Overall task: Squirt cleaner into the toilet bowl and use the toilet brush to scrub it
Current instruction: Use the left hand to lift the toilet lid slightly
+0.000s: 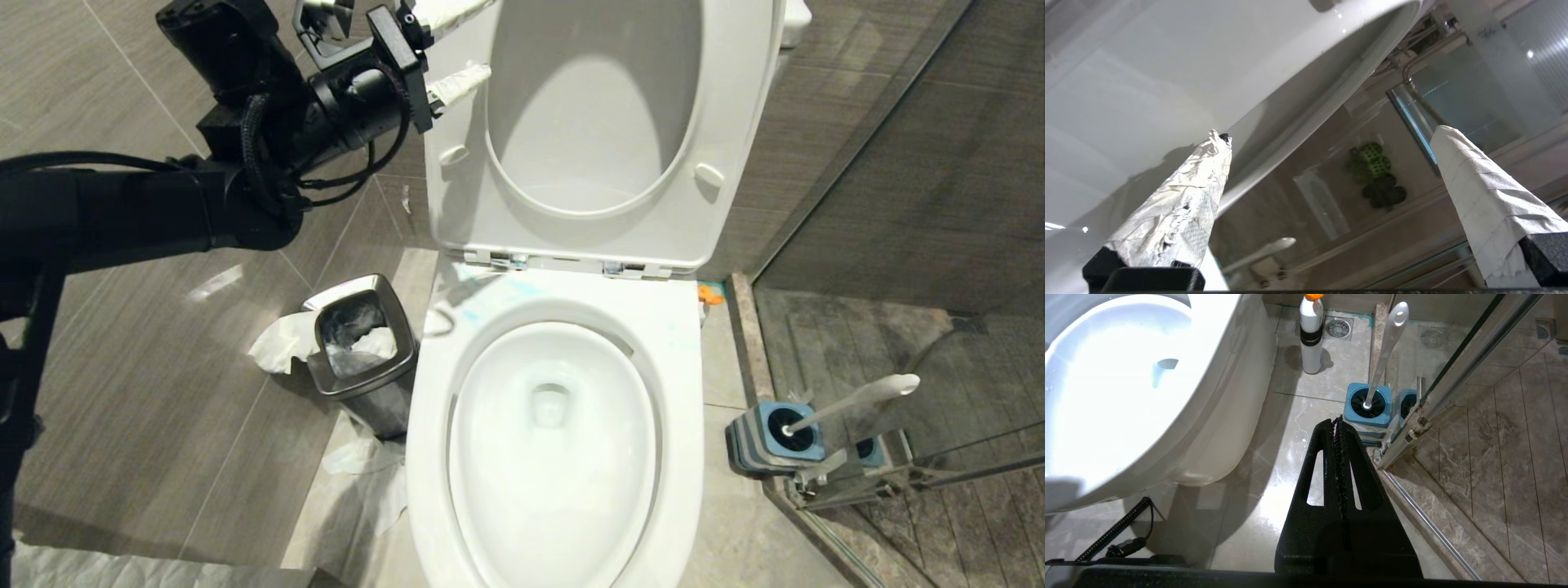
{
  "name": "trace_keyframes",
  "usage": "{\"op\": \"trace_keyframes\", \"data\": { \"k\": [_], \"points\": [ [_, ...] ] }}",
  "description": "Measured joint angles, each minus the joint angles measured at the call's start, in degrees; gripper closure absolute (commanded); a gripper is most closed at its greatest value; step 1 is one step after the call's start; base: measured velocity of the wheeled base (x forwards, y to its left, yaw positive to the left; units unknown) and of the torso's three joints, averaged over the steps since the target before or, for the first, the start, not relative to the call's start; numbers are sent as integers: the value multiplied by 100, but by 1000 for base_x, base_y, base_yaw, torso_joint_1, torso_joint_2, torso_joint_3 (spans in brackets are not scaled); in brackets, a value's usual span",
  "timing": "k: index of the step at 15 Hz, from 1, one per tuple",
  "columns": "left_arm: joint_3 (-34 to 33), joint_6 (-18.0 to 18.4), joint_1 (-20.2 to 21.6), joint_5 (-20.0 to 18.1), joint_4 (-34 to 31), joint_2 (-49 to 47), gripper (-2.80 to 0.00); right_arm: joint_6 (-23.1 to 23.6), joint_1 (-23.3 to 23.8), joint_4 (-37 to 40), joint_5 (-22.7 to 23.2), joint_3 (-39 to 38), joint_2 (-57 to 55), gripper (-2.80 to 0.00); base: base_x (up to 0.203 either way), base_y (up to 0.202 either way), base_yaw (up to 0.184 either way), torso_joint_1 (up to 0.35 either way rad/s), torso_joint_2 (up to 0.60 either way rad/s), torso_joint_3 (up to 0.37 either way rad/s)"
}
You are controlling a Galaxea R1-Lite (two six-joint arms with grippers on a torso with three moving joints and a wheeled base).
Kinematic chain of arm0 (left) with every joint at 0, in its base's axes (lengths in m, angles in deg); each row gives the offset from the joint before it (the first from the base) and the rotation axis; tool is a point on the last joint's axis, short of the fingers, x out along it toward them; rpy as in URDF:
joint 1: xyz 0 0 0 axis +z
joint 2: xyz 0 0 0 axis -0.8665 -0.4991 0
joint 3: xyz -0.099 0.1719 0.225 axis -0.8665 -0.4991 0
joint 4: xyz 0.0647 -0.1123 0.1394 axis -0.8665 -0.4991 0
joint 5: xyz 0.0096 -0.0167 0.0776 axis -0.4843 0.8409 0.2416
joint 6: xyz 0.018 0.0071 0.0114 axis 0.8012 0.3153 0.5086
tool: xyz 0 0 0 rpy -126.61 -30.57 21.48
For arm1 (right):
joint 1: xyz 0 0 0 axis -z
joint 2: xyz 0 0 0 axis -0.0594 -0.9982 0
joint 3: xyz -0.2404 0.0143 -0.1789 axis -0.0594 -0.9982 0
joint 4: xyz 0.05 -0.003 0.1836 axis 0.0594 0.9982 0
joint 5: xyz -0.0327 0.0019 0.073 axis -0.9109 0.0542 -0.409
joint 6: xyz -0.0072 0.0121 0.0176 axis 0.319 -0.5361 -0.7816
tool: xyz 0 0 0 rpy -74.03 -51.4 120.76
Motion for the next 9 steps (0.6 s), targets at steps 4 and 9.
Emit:
{"op": "trace_keyframes", "data": {
  "k": [4, 9],
  "points": [
    [-9, -1296, 54, 30, -84, 549, -280, -1, -5, 0, -1, 0, 0, 0, 0, 0, 0, 0, 0, 0],
    [-12, -3168, 112, -2, -70, 1336, -280, 0, 5, -2, 0, 0, 0, 0, 0, 0, 0, 0, 0, 0]
  ]
}}
